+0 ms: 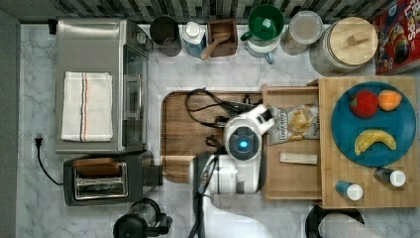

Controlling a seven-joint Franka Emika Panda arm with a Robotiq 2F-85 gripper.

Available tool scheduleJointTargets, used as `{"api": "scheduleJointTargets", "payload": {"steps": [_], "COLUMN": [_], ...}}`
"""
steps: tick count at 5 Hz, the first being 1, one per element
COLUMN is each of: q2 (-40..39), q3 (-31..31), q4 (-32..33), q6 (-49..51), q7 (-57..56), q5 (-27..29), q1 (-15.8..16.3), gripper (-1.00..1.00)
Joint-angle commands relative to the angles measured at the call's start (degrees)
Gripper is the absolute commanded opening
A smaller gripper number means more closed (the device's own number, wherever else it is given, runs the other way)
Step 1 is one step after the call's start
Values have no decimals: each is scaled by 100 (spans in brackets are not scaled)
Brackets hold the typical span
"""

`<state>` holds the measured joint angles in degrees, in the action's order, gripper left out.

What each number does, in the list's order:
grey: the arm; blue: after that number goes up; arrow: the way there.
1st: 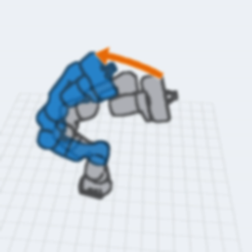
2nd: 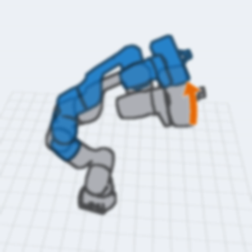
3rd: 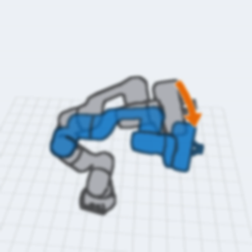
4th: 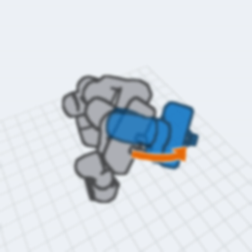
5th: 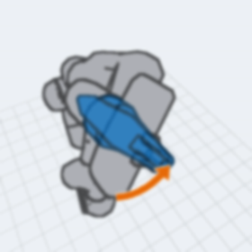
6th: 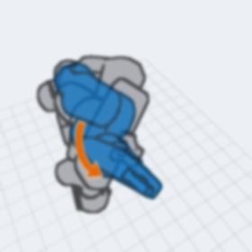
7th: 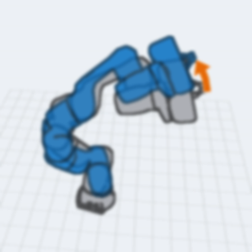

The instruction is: Open the drawer.

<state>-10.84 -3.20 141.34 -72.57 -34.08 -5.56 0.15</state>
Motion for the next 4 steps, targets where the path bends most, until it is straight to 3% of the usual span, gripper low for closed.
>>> {"api": "scheduleJointTargets", "payload": {"steps": [1,4], "q2": [602,603], "q3": [113,234], "q4": [711,709], "q6": [348,348], "q7": [1279,1298], "q5": [-506,-532], "q1": [1140,1014], "gripper": [100,100]}}
